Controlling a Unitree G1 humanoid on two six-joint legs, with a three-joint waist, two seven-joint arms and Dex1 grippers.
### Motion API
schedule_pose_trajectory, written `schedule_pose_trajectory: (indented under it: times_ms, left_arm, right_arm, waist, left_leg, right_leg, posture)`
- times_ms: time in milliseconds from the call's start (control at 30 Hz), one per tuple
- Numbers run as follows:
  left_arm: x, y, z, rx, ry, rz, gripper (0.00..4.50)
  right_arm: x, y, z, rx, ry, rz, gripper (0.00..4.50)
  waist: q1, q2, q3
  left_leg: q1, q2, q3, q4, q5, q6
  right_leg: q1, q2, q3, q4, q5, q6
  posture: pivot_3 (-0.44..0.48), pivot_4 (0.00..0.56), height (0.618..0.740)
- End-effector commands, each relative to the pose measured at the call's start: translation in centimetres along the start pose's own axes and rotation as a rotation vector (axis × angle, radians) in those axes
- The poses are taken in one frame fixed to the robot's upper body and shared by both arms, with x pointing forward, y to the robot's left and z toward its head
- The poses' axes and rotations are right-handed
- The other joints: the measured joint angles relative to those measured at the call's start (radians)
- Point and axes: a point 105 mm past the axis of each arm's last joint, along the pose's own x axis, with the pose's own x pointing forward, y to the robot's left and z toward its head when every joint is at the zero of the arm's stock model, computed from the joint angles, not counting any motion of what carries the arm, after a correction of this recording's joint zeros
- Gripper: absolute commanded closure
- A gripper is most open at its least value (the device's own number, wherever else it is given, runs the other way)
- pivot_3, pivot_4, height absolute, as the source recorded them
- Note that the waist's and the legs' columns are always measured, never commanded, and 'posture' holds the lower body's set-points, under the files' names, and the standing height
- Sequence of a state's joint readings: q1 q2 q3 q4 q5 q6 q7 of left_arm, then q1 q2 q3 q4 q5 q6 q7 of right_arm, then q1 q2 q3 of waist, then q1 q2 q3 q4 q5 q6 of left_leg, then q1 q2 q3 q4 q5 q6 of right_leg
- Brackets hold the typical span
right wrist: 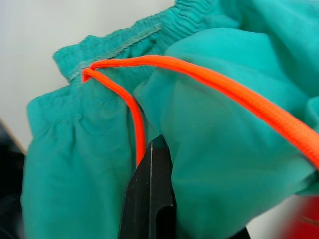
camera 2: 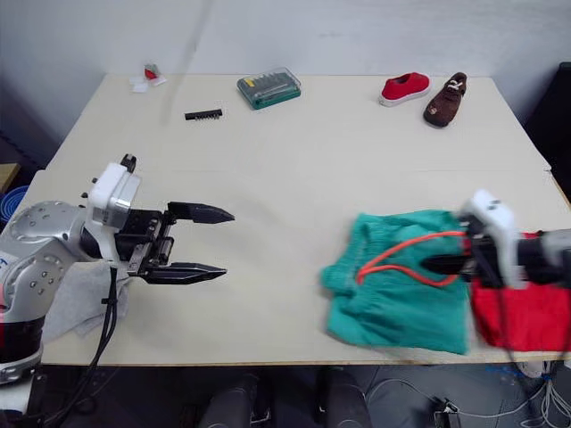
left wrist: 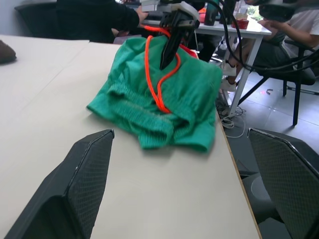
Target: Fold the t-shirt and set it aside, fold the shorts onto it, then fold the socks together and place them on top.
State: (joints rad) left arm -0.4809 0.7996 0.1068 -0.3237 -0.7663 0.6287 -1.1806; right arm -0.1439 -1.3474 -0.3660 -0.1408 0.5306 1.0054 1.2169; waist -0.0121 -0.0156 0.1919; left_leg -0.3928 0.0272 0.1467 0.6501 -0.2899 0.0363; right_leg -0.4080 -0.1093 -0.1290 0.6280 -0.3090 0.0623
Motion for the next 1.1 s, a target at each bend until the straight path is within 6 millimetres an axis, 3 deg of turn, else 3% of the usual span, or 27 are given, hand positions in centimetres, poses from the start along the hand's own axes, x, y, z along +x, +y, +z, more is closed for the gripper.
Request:
schedule_pose_trajectory:
  times_ms: [33,167,300,500,700,800,900,1100]
  left_arm:
    - [0.0,0.5,0.1,0.03,-0.002,0.008,0.0]
    - [0.0,0.8,-0.1,0.038,0.003,0.013,0.0]
    - [-0.2,1.1,-0.1,0.052,0.009,0.022,0.0]
    - [0.2,0.7,-0.2,0.062,0.013,0.014,0.0]
    - [0.4,0.9,-0.1,0.067,0.011,0.012,0.0]
    - [0.4,1.1,-0.3,0.067,0.014,0.015,0.0]
    - [0.5,1.2,-0.3,0.071,0.018,0.01,0.0]
    - [0.6,1.7,-0.1,0.084,0.025,0.002,0.0]
  right_arm:
    - [-3.9,-2.5,0.4,-0.054,-0.008,-0.111,4.48]
    - [-6.4,-4.7,-0.8,-0.065,0.059,-0.186,4.48]
    - [-8.4,-8.5,-4.7,-0.073,0.193,-0.359,4.48]
    - [-8.7,-10.9,-10.3,0.035,0.264,-0.478,4.48]
    - [-8.8,-13.0,-12.7,0.087,0.223,-0.667,4.48]
    - [-8.2,-12.8,-12.7,0.141,0.129,-0.661,3.79]
    - [-8.1,-12.7,-13.8,0.151,0.124,-0.689,2.78]
    - [-10.2,-12.6,-15.6,0.155,0.12,-0.78,0.73]
  waist:
    - [-0.001,0.0,0.0]
    - [0.0,0.0,0.0]
    - [0.007,0.001,0.001]
    - [0.011,0.003,0.002]
    - [0.006,0.006,0.002]
    - [0.005,0.007,0.002]
    - [0.008,0.007,0.002]
    - [0.01,0.007,0.002]
  left_leg:
    - [0.002,0.0,0.001,-0.001,0.0,0.0]
    - [0.002,0.001,0.001,-0.002,0.001,-0.001]
    - [0.002,0.002,0.002,-0.002,0.002,-0.003]
    - [0.001,0.002,0.004,0.001,0.002,-0.003]
    - [0.003,0.002,0.005,0.002,0.003,-0.003]
    - [0.004,0.002,0.005,0.001,0.004,-0.004]
    - [0.004,0.003,0.005,0.001,0.004,-0.005]
    - [0.004,0.003,0.006,0.002,0.004,-0.005]
  right_leg:
    - [0.001,0.0,0.001,0.0,0.001,0.0]
    - [0.0,0.0,0.002,0.0,0.002,-0.001]
    - [-0.001,0.001,0.002,0.0,0.001,-0.002]
    - [-0.001,0.001,0.003,0.0,0.001,-0.001]
    - [-0.001,0.002,0.005,0.003,0.001,-0.001]
    - [-0.001,0.003,0.007,0.004,0.001,-0.002]
    - [-0.001,0.005,0.009,0.004,0.001,-0.002]
    - [-0.001,0.006,0.011,0.004,0.001,-0.001]
  posture:
    - [0.0,0.15,0.74]
    - [0.0,0.15,0.74]
    - [0.0,0.15,0.74]
    - [0.0,0.15,0.74]
    - [0.0,0.15,0.74]
    - [0.0,0.15,0.74]
    - [0.0,0.15,0.74]
    - [0.0,0.15,0.74]
